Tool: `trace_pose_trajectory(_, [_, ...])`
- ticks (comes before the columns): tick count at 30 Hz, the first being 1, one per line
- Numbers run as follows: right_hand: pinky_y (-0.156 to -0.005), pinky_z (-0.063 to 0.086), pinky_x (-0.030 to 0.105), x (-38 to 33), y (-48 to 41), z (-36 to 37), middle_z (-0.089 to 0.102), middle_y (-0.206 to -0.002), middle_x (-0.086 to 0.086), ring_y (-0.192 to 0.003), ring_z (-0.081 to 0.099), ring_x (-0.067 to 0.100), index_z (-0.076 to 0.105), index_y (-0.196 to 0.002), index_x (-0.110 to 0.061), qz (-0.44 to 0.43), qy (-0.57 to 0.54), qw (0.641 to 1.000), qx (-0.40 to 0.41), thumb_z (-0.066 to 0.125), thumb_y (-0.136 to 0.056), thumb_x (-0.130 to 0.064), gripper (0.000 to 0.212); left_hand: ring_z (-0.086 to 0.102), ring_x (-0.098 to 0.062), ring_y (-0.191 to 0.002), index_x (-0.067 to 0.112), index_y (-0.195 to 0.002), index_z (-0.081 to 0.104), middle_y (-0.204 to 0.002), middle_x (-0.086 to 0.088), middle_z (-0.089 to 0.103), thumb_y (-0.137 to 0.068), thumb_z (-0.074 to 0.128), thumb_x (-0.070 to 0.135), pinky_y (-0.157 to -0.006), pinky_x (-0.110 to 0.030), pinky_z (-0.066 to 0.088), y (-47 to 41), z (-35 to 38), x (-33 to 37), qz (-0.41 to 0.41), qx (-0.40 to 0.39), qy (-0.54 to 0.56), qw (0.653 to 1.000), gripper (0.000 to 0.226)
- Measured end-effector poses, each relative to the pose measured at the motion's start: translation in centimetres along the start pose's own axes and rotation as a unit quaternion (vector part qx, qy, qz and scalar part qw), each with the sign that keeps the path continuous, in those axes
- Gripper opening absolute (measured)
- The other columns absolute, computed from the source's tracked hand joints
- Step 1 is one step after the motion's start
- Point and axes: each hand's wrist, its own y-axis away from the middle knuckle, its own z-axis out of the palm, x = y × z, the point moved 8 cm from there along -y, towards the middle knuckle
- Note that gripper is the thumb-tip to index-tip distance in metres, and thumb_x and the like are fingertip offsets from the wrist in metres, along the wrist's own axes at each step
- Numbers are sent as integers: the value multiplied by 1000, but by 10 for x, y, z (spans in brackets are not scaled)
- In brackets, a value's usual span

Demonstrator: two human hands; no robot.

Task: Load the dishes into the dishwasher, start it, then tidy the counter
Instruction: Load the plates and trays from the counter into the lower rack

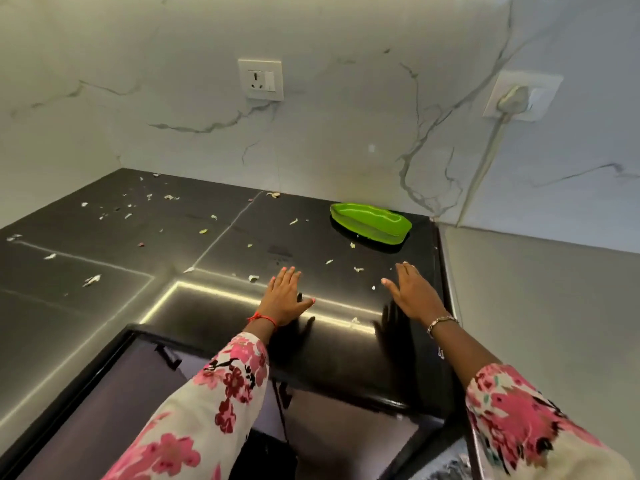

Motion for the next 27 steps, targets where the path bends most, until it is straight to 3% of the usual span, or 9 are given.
trace_pose_trajectory(5, [-96, 41, 44, 26, -93, -16, 47, -127, 22, -118, 46, 37, 42, -128, 2, 5, 9, 1000, -1, 42, -97, -38, 51, -3, -21, -146, 10, -149, 13, -158, -5, 3, -93, 45, 48, -117, -39, 1, -81, 3, -6, -6, -10, 5, 1000, 75])
trace_pose_trajectory(8, [-98, 40, 47, 38, -137, -20, 44, -131, 25, -119, 44, 41, 35, -135, 3, 16, 31, 999, -6, 42, -97, -37, 55, -3, -20, -146, 11, -149, 14, -158, -3, 2, -92, 42, 51, -118, -41, 1, -117, 9, -19, -18, -22, 11, 1000, 75])
trace_pose_trajectory(10, [-98, 40, 48, 46, -163, -21, 43, -131, 26, -119, 44, 42, 33, -137, 3, 22, 37, 999, -11, 43, -97, -36, 57, -2, -18, -146, 15, -149, 15, -159, 0, 3, -84, 33, 66, -118, -42, 0, -129, 14, -25, -30, -21, 24, 999, 84])
trace_pose_trajectory(13, [-99, 38, 47, 56, -196, -19, 42, -130, 27, -119, 44, 43, 34, -135, 4, 34, 28, 999, -29, 47, -96, -33, 55, 2, -14, -146, 21, -148, 21, -158, 5, 10, -67, 13, 76, -118, -40, 0, -135, 17, -32, -18, 42, 24, 999, 98])
trace_pose_trajectory(16, [-102, 37, 46, 66, -227, -12, 42, -131, 28, -122, 42, 43, 38, -132, 4, 59, 0, 997, -53, 55, -92, -30, 56, 4, -11, -145, 23, -147, 24, -157, 7, 14, -69, 16, 75, -118, -38, 0, -136, 17, -35, -11, 76, 25, 997, 94])
trace_pose_trajectory(19, [-107, 33, 46, 70, -250, -5, 38, -139, 28, -130, 35, 41, 34, -136, 4, 73, -13, 994, -75, 65, -85, -32, 70, 4, -9, -145, 24, -147, 26, -156, 8, 14, -71, 20, 75, -118, -38, 1, -136, 17, -36, -7, 84, 39, 996, 92])
trace_pose_trajectory(24, [-110, 27, 53, 84, -272, 16, 20, -151, 21, -138, 22, 41, 9, -148, -7, 119, 18, 982, -144, 80, -67, -43, 113, 1, -6, -145, 26, -147, 25, -157, 12, 12, -71, 21, 75, -118, -35, -1, -136, 18, -37, -10, 84, 44, 995, 90])
trace_pose_trajectory(27, [-111, 28, 52, 85, -267, 23, 16, -149, 25, -137, 21, 44, 11, -147, -8, 155, 9, 974, -163, 83, -64, -38, 114, 1, -5, -144, 27, -147, 25, -157, 12, 12, -72, 21, 75, -118, -35, -1, -137, 18, -37, -8, 85, 46, 995, 89])
